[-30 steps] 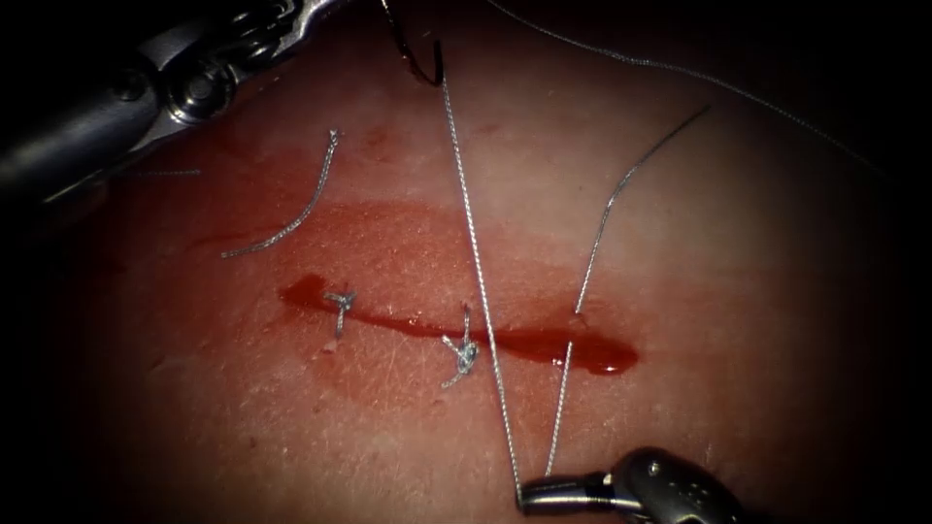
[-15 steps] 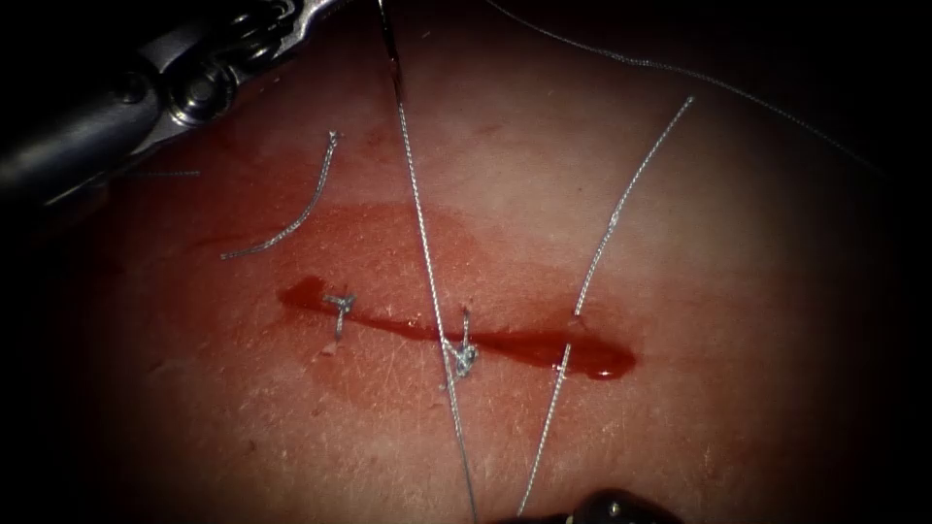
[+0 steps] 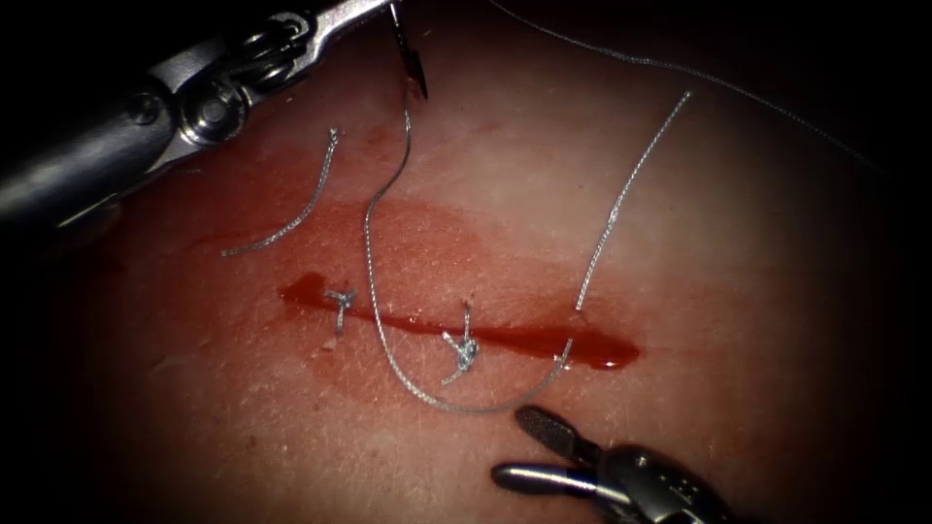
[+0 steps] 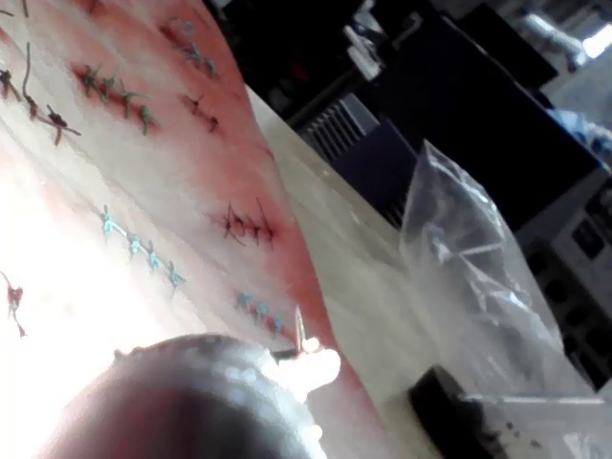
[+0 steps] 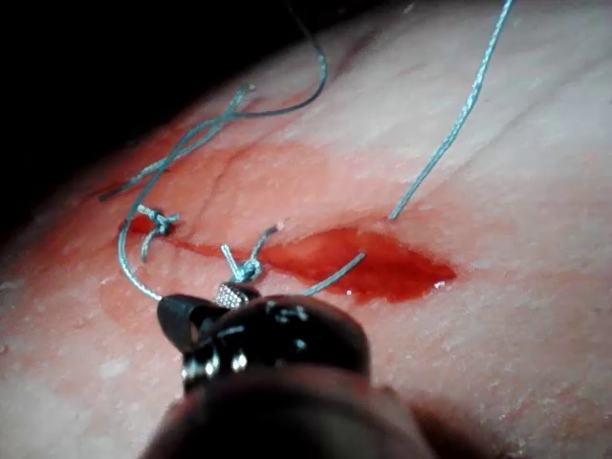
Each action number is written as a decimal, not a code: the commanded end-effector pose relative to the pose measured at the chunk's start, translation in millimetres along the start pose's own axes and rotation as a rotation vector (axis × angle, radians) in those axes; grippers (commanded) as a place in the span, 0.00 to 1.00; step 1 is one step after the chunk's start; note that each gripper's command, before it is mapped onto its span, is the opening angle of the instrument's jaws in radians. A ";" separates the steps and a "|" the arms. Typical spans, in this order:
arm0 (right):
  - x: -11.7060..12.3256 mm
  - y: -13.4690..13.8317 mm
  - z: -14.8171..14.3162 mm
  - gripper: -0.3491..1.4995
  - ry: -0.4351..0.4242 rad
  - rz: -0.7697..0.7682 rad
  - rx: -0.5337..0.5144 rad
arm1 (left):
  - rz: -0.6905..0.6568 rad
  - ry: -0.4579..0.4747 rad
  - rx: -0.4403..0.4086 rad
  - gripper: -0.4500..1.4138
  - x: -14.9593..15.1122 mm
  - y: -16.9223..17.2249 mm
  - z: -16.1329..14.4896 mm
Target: Wound Closure
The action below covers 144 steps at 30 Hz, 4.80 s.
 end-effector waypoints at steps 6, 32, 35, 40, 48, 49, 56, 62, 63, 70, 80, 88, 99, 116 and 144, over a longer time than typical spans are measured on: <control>0.4 1.5 -0.9 0.49 -0.067 -0.284 -0.018 | -0.001 -0.002 0.010 0.00 -0.9 -0.7 0.9; 0.7 4.6 2.9 0.63 -0.235 -1.329 0.004 | -0.014 -0.002 0.010 0.00 -1.0 -0.8 1.1; 0.2 5.0 3.5 0.00 -0.273 -1.329 0.026 | -0.014 -0.002 0.010 0.00 -1.0 -0.8 1.1; 0.1 5.4 3.8 0.00 -0.353 -1.310 0.063 | -0.015 -0.003 0.009 0.00 -1.0 -0.9 1.1; -0.2 3.3 3.1 0.00 -0.380 -1.152 0.140 | -0.015 -0.003 0.009 0.00 -1.0 -0.9 1.1; -0.7 2.7 2.9 0.00 -0.384 -1.104 0.154 | -0.015 -0.002 0.009 0.00 -0.9 -0.9 1.1; -2.4 -0.2 4.0 0.00 -0.397 -0.995 0.216 | -0.015 -0.001 0.011 0.00 -0.9 -0.9 1.1; -2.9 -1.3 3.9 0.00 -0.404 -0.936 0.221 | -0.014 -0.001 0.011 0.00 -0.8 -0.9 1.2; -3.0 -1.5 3.9 0.00 -0.405 -0.930 0.224 | -0.014 -0.001 0.011 0.00 -0.8 -0.9 1.2; -3.8 -3.1 4.3 0.00 -0.415 -0.890 0.262 | -0.014 -0.001 0.011 0.00 -0.7 -0.9 1.2; 3.0 -3.6 3.1 0.55 -0.114 -0.706 0.188 | 0.169 0.163 0.055 0.00 2.1 -1.8 3.6; 13.6 -2.4 -0.3 0.10 0.185 -0.115 0.090 | 0.716 0.390 0.130 0.00 5.5 -5.2 4.0; 8.2 -3.3 0.6 0.31 0.052 0.600 0.176 | 1.288 0.792 0.459 0.00 19.6 -6.2 -10.1; 7.4 -5.4 6.6 0.64 0.121 0.370 0.314 | 0.996 0.584 0.628 0.00 21.8 -9.4 -8.9; 15.0 5.3 2.4 0.00 0.463 -0.485 0.297 | 0.523 0.598 0.241 0.86 8.5 -12.3 -5.9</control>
